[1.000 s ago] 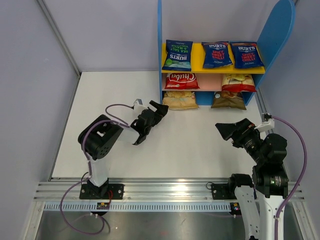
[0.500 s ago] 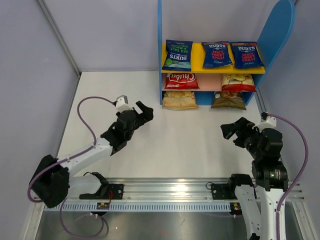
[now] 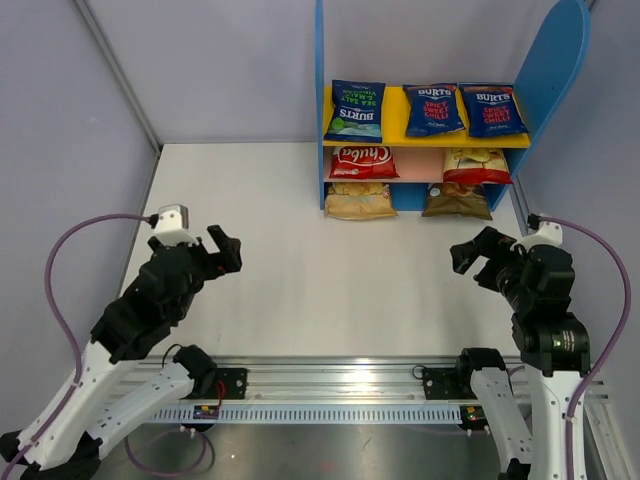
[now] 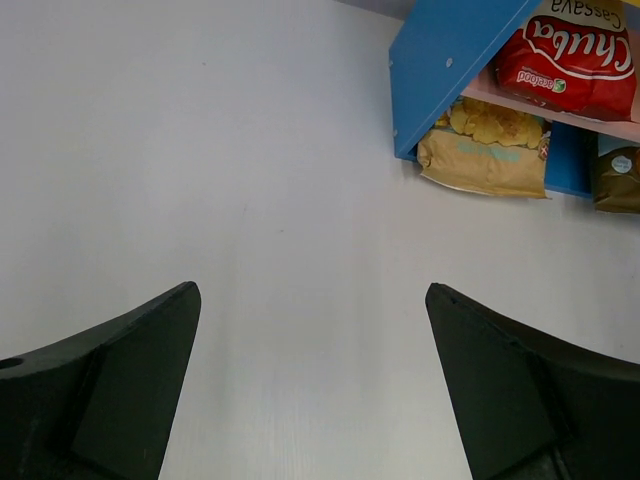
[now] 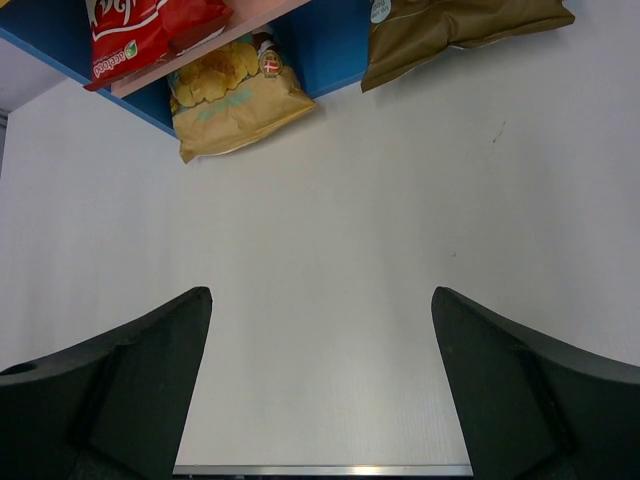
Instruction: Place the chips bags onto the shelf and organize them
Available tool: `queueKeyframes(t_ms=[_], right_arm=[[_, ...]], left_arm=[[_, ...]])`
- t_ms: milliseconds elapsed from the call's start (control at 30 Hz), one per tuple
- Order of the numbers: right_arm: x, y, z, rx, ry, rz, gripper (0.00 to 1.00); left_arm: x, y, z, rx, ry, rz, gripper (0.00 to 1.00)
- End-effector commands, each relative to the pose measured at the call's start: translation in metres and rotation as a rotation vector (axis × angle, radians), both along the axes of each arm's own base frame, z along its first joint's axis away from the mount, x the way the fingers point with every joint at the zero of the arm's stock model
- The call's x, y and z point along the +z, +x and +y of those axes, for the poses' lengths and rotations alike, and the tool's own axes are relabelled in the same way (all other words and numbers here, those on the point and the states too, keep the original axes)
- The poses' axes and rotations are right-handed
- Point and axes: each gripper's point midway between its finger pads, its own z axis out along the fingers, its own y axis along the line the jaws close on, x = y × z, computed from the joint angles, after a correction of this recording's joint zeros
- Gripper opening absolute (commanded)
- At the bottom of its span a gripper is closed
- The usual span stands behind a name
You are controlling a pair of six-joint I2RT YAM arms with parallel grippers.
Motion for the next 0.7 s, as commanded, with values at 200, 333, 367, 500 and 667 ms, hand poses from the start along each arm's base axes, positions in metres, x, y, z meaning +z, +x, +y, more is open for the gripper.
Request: queueKeyframes(t_ms=[200,333,367,500,667], right_arm=[[0.057,-0.005,-0.02,-0.013,-0.187,-0.079,1.0],[0.053,-0.005,-0.035,-0.066,-0.269,-0.083,0.99],[0.051,-0.005,-0.034,-0.044,-0.285,-0.097,1.0],[0.046,-0.006,-0.026,0.009,-0.299,-0.15,0.99],[0.043,-0.005,-0.021,0.042,-0.307,-0.162,0.99]], left_arm=[[0.008,-0.037,0.057,0.0,0.282,-0.025,0.99],[0.007,-0.03,0.058,0.02,0.292,-0.068,0.99],[0.011,-0.028,0.055,0.012,0.276,-0.093,0.99],[0.009,-0.028,0.053,0.001,0.263,-0.118,0.99],[0.0,-0.028,0.05,-0.027,0.237,-0.127,0.99]])
